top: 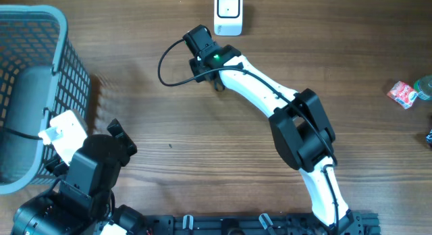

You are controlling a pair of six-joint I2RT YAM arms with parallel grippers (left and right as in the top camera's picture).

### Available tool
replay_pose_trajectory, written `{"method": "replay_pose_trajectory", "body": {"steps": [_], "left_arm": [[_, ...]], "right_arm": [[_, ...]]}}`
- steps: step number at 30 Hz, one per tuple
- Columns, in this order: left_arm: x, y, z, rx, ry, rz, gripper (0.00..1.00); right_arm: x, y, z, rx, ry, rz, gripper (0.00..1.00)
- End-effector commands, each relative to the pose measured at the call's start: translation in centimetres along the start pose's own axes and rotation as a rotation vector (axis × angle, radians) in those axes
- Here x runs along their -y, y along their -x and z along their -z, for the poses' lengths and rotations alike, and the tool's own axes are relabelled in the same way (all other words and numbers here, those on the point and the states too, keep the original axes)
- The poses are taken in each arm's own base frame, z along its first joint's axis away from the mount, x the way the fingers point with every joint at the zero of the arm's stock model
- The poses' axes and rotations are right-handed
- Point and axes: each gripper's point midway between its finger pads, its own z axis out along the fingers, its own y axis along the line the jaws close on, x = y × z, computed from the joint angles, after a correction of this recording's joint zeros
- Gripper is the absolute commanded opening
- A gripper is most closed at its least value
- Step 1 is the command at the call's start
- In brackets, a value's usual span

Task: Scan the item barcode
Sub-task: 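Close the right gripper around the yellow candy can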

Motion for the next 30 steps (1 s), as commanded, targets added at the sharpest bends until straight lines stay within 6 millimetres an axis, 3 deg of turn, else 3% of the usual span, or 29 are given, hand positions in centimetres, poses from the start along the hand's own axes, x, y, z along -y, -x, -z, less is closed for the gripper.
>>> {"method": "replay_pose_trajectory", "body": {"steps": [1,6,13,16,18,20,24,27,30], "left_arm": [[-0.4,0.1,-0.1,0.013,0.022,-0.008,1.0],[-0.4,0.1,-0.1,0.013,0.022,-0.008,1.0],[-0.4,0.1,-0.1,0.013,0.022,-0.008,1.0],[-0.4,0.1,-0.1,0.013,0.022,-0.008,1.0],[-0.4,0.1,-0.1,0.013,0.022,-0.008,1.0],[-0.4,0.1,-0.1,0.013,0.022,-0.008,1.0],[-0.4,0.1,-0.1,0.013,0.022,-0.008,1.0],[-0.4,0.1,-0.1,0.013,0.022,-0.008,1.0],[-0.4,0.1,-0.1,0.013,0.022,-0.008,1.0]], "right_arm": [[1.2,-1.3,1.1,-0.05,-0.046,-0.197,0.53],[2.4,-3.0,4.6,-0.117,-0.103,-0.569,0.5],[3.0,-9.2,7.1,-0.336,-0.277,-1.065,0.54],[2.1,-9.5,7.2,-0.372,-0.257,-1.14,0.67],[1.4,-9.6,7.2,-0.402,-0.232,-1.182,0.86],[1.4,-9.5,7.2,-0.398,-0.234,-1.183,0.99],[1.8,-9.5,7.2,-0.388,-0.234,-1.107,1.0],[1.7,-9.0,7.4,-0.388,-0.177,-0.913,1.0],[2.3,-9.1,8.9,-0.393,-0.172,-0.788,1.0]]}}
